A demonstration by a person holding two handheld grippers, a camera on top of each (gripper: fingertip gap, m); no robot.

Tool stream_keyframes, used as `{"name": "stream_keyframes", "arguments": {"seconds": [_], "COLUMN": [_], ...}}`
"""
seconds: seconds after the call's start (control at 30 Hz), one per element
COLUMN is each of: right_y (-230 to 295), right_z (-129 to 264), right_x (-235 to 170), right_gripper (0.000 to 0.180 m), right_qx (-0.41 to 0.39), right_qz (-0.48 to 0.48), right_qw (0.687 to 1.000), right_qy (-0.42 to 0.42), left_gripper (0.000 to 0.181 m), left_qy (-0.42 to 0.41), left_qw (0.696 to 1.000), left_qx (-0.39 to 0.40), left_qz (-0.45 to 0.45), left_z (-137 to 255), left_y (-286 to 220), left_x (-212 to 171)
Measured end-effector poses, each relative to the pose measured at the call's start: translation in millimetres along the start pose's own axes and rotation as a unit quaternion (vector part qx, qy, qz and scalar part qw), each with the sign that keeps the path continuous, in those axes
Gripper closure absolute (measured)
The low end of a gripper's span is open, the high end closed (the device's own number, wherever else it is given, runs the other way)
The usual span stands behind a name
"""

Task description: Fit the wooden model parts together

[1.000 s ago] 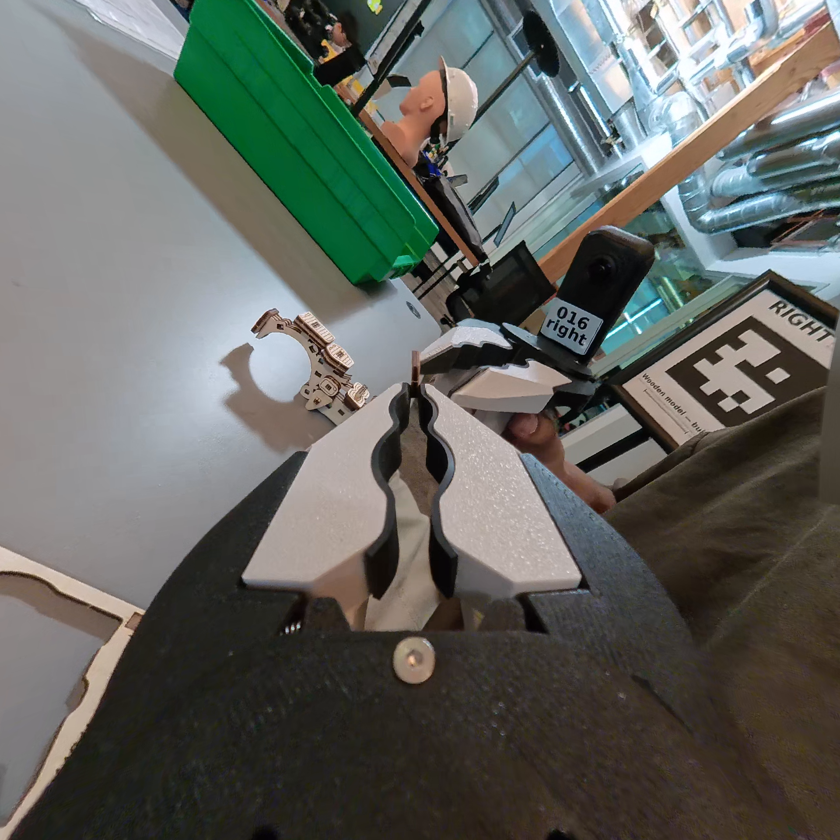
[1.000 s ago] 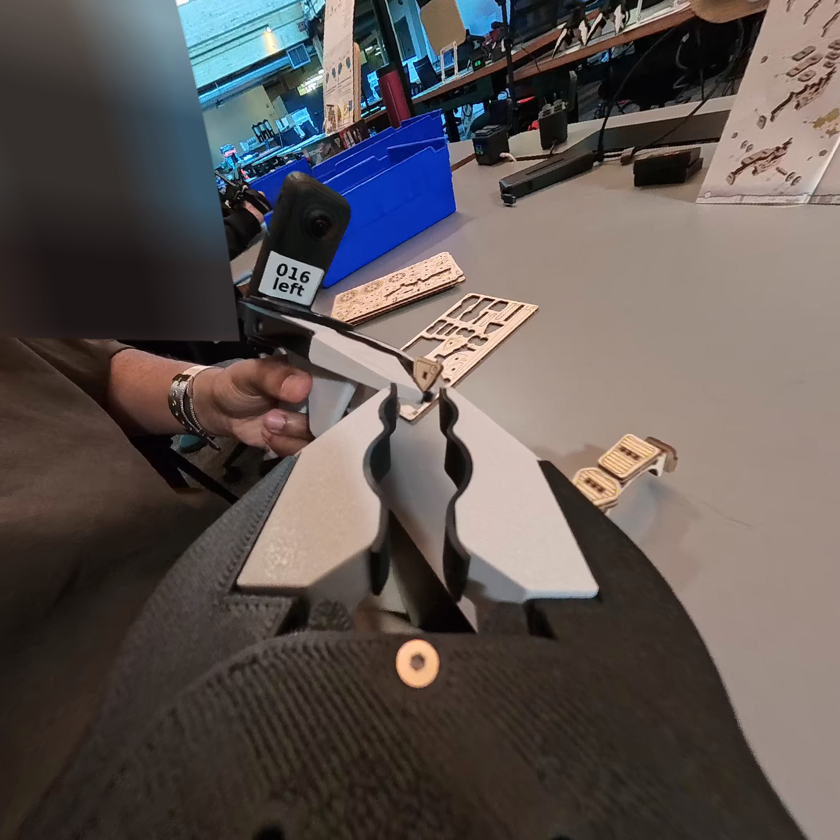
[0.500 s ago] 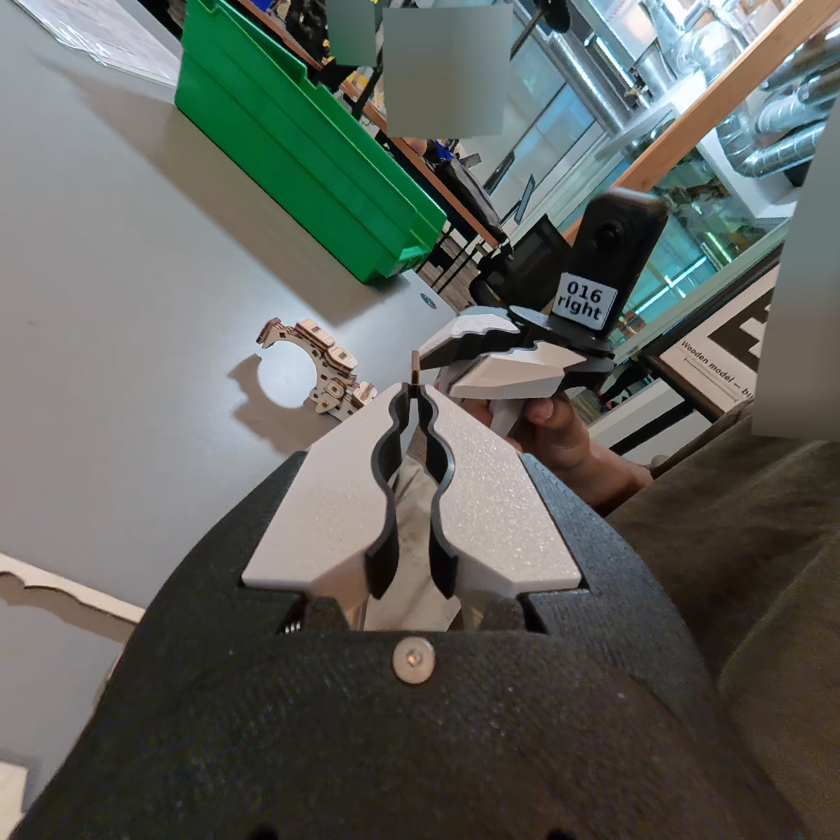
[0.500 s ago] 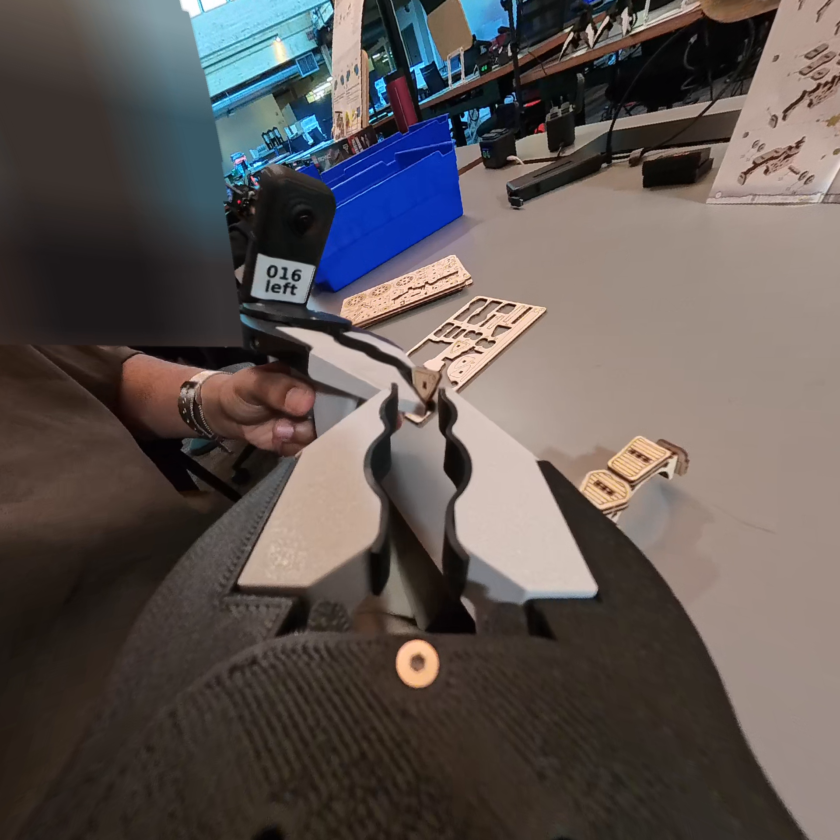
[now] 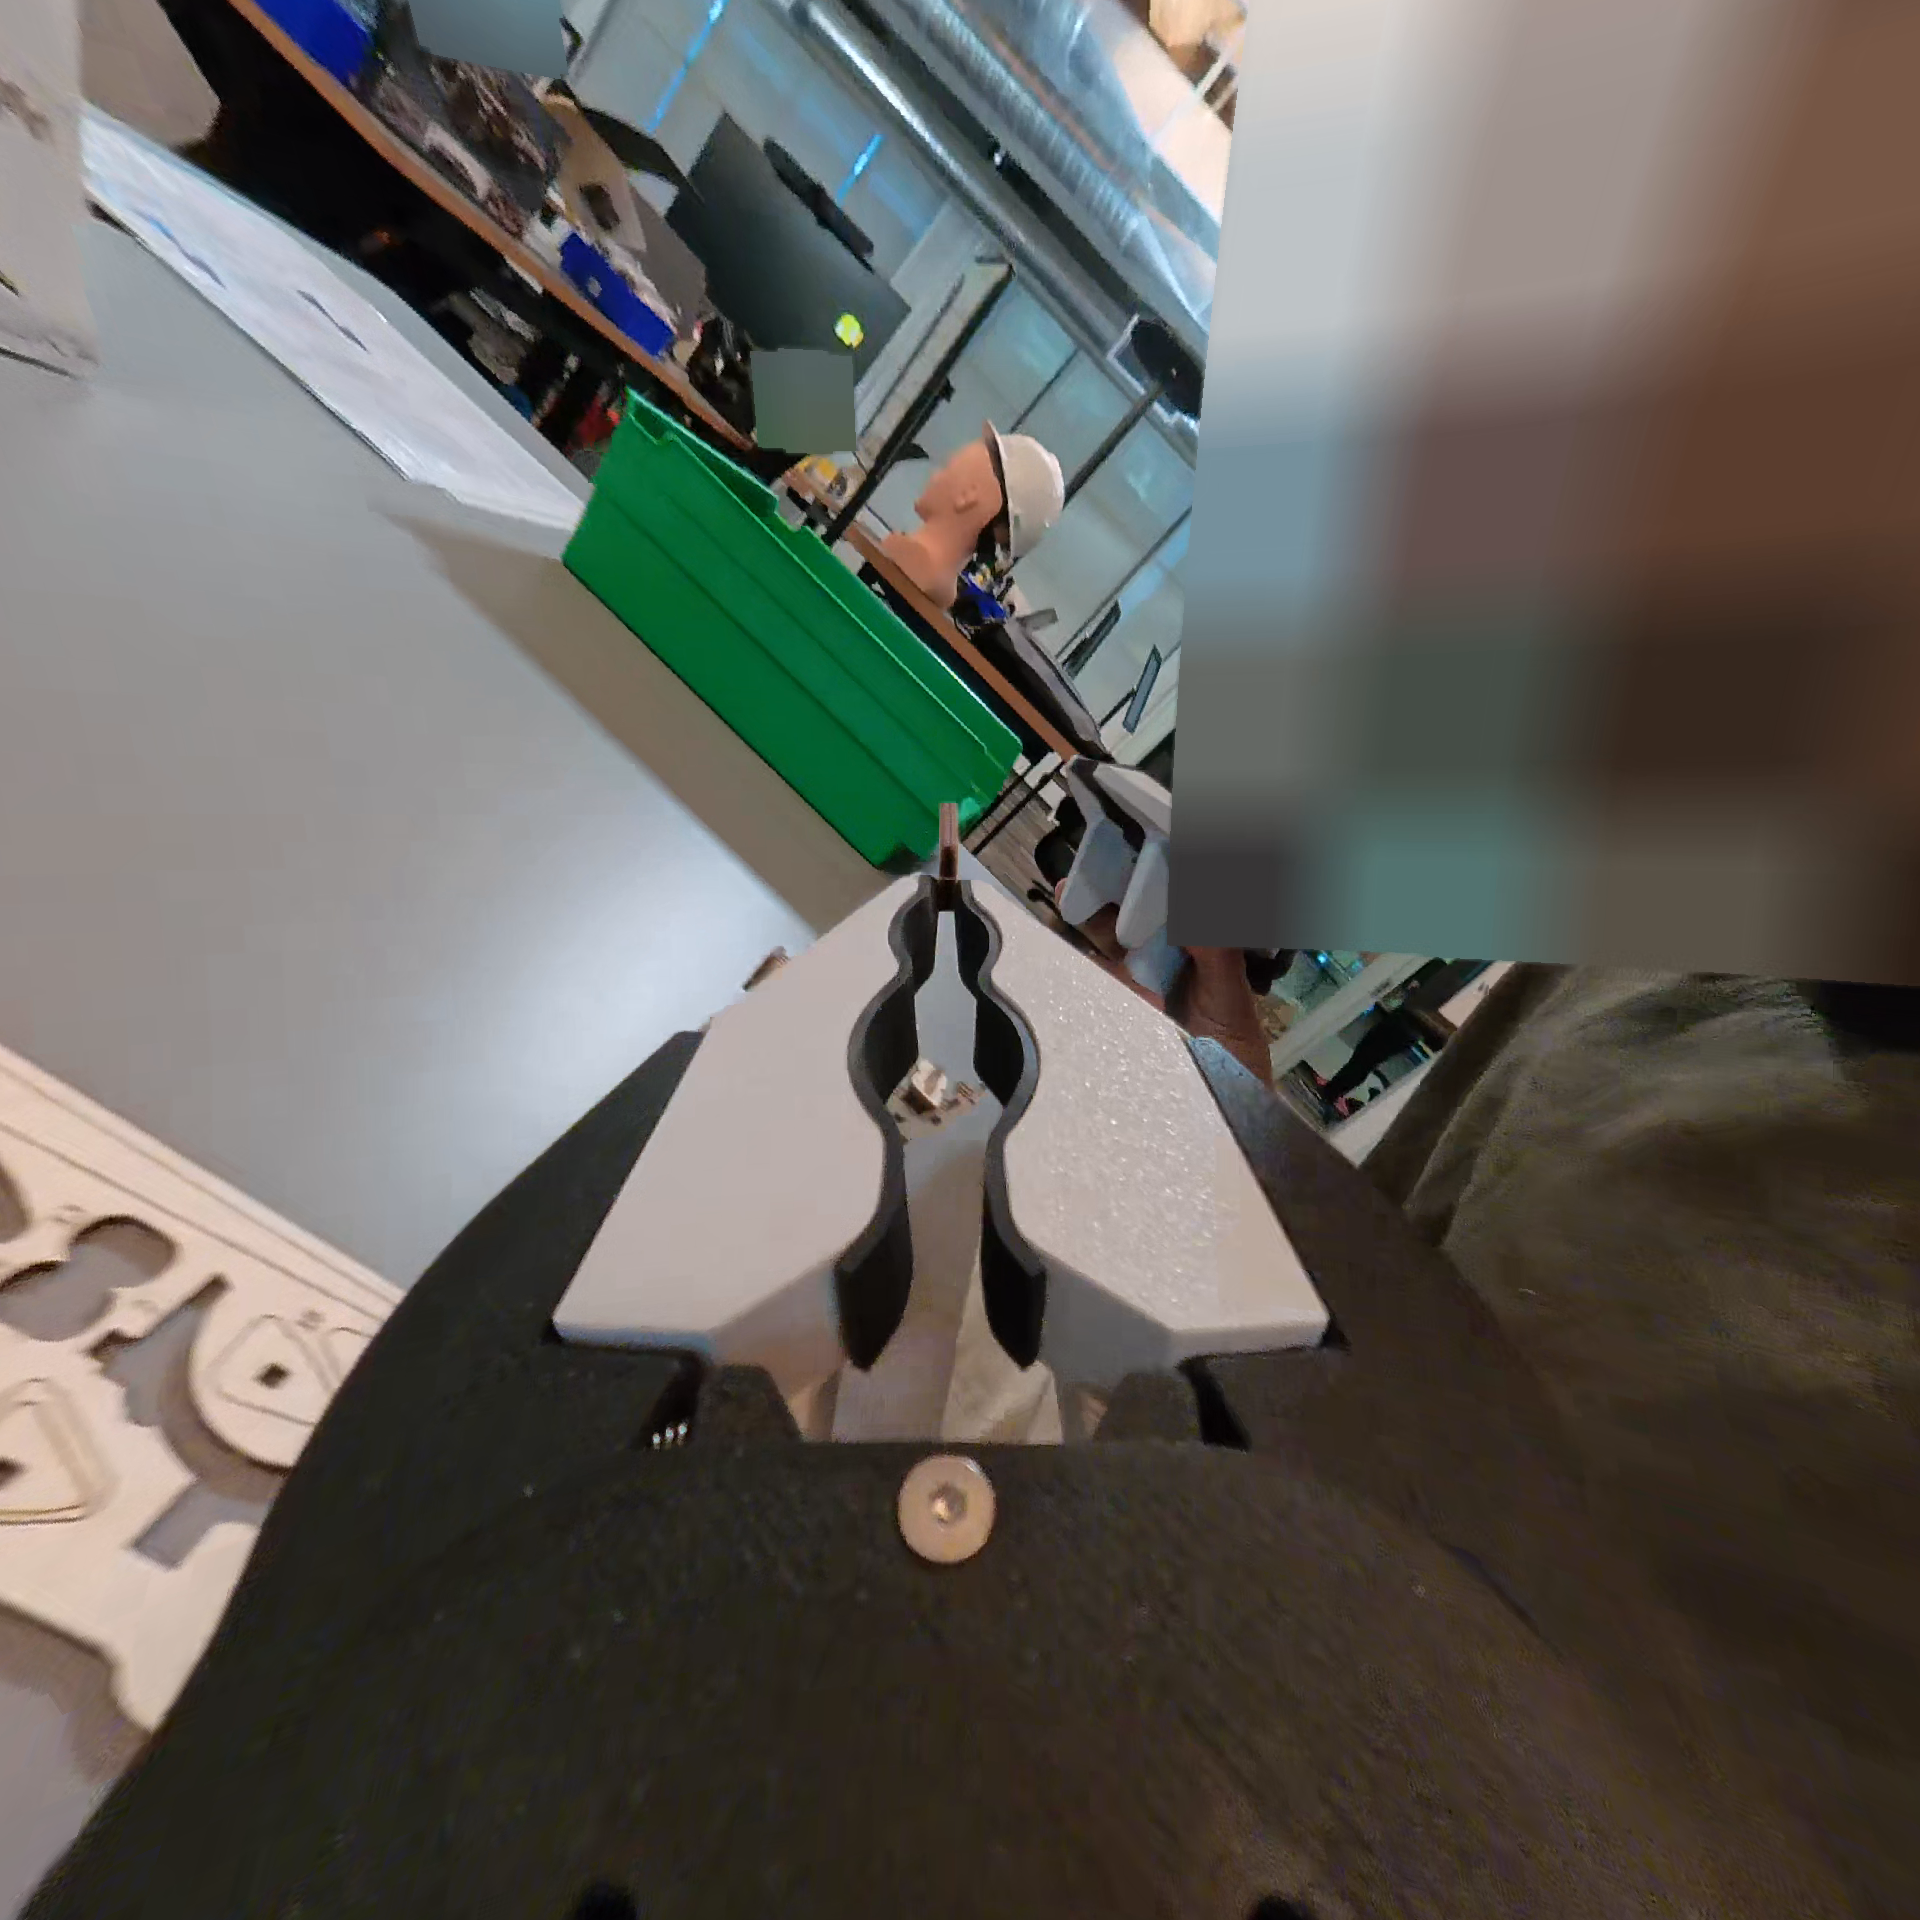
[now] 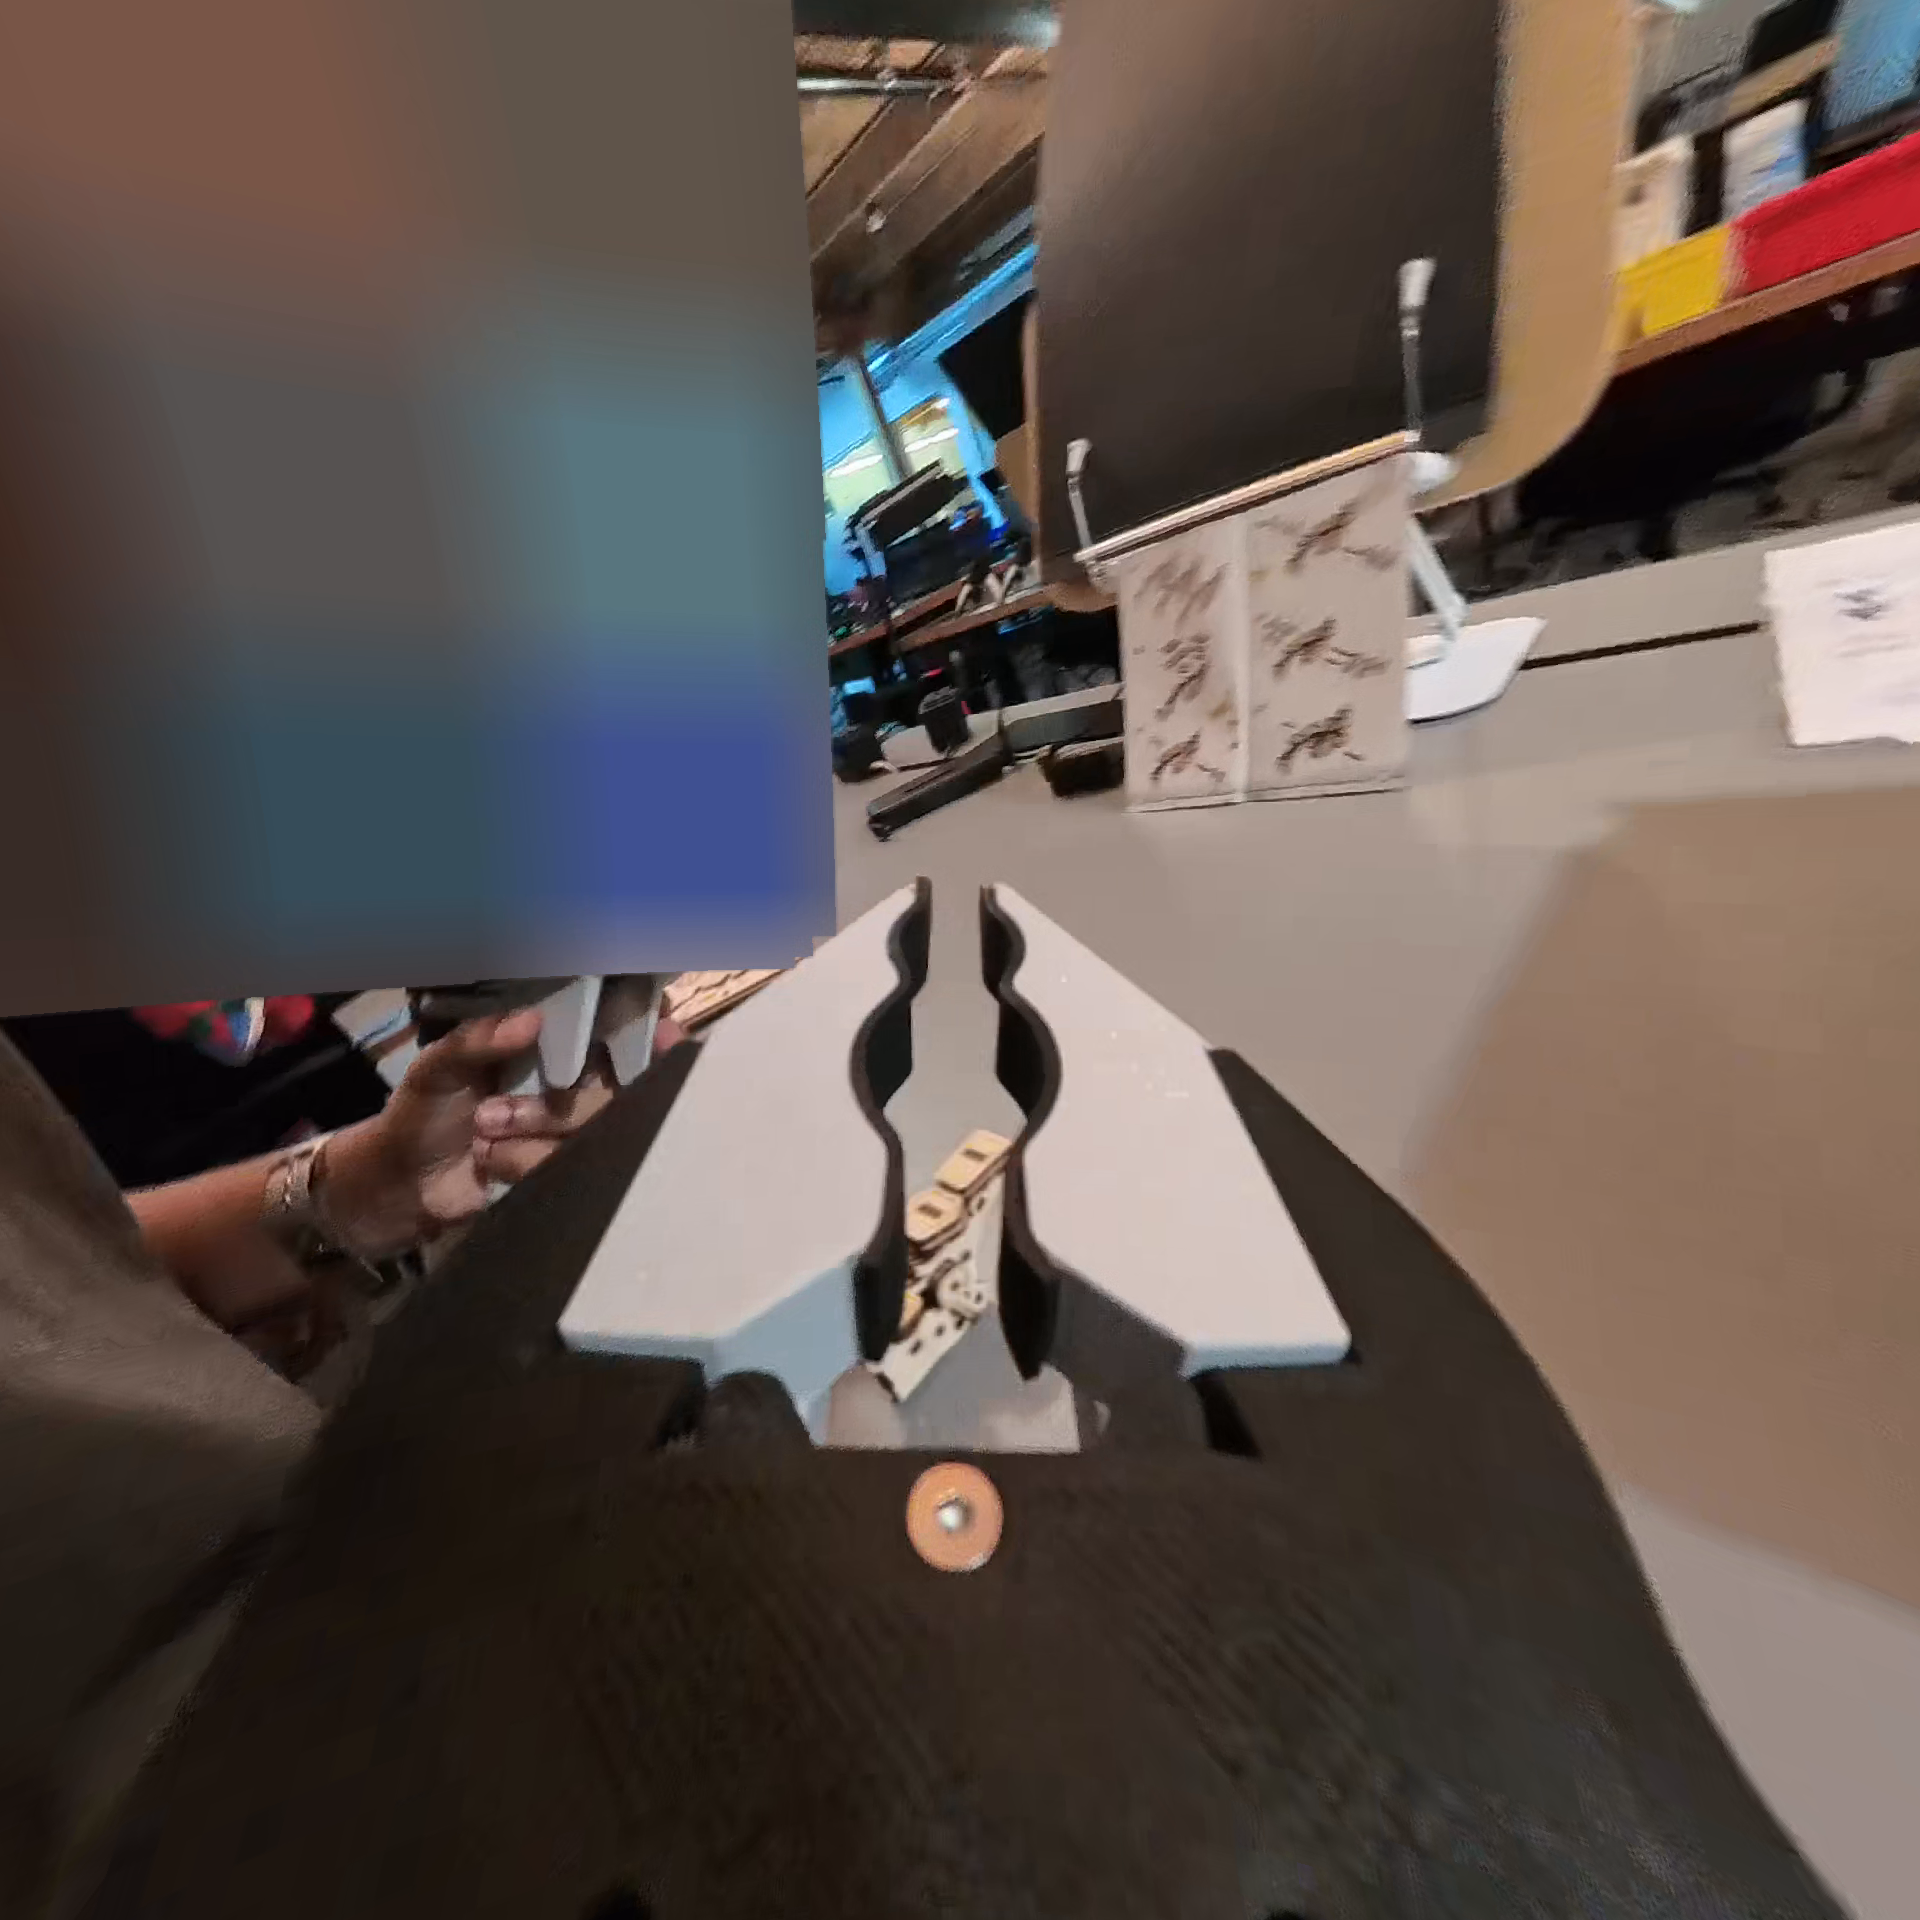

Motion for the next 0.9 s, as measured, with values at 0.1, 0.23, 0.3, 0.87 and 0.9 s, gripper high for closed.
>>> {"name": "stream_keyframes", "arguments": {"seconds": [0.1, 0.23, 0.3, 0.87, 0.9], "right_y": [-19, -35, -42, -54, -54], "right_z": [2, -9, -16, -28, -28], "right_x": [-1, -13, -20, -30, -30], "right_gripper": [0.169, 0.168, 0.167, 0.161, 0.161], "right_qx": [-0.023, -0.026, -0.024, -0.002, 0.000], "right_qz": [-0.038, -0.079, -0.096, -0.142, -0.139], "right_qw": [0.999, 0.996, 0.994, 0.987, 0.988], "right_qy": [-0.004, 0.026, 0.042, 0.070, 0.070], "left_gripper": [0.181, 0.181, 0.181, 0.181, 0.181], "left_qy": [-0.010, -0.012, -0.008, -0.008, -0.010], "left_qw": [1.000, 0.998, 0.997, 0.998, 0.998], "left_qx": [-0.004, -0.042, -0.055, -0.026, -0.025], "left_qz": [0.010, 0.045, 0.055, 0.064, 0.064], "left_z": [3, -3, -7, -18, -17], "left_y": [11, 19, 23, 49, 50], "left_x": [8, 16, 18, 29, 29]}}
Point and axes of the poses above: each gripper's, where its closed fingertips meet, z back along the fingers, x out of its top, y = z × x across the jaws, the point moved 9 cm from there along z, back along the fingers
